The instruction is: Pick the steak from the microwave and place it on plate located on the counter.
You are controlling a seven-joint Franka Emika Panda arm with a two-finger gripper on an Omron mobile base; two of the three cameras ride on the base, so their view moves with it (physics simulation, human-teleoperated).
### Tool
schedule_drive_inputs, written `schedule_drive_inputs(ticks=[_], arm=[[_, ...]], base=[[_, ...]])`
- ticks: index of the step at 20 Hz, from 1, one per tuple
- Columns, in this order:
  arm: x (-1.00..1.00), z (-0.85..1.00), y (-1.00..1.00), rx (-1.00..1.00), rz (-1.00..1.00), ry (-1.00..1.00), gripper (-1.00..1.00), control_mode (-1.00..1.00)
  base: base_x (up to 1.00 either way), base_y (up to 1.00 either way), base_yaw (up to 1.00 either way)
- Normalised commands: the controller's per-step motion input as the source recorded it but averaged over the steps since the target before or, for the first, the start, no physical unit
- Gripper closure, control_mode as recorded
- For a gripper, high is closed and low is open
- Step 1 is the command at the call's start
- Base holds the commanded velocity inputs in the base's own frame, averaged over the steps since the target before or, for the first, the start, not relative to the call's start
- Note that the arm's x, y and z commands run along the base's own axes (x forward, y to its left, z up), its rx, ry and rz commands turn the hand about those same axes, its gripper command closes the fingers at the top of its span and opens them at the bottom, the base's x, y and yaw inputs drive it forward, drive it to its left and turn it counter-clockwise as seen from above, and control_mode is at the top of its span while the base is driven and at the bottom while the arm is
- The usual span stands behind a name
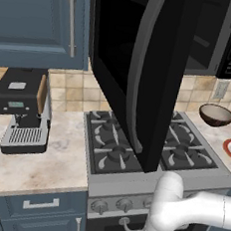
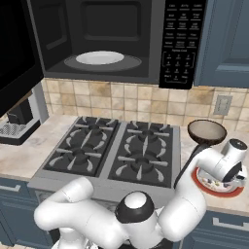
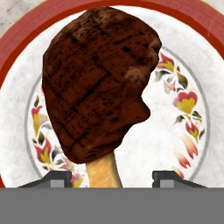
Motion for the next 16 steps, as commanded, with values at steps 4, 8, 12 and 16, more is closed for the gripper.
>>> schedule_drive_inputs(ticks=[4, 8, 12, 16], arm=[[0.01, 0.0, 0.0, 0.0, 0.0, 0.0, -1.0, -1.0], [-0.03, 0.25, 0.0, 0.01, 0.0, 0.0, -1.0, -1.0], [-0.57, 0.66, 0.37, 0.0, -0.06, -0.07, -1.0, -1.0], [-0.61, 0.67, 0.83, 0.0, -0.06, 0.0, -1.0, -1.0]], base=[[0.0, 0.0, 0.0], [0.0, 0.0, 0.0], [0.0, 0.0, 0.0], [0.0, 0.0, 0.0]])
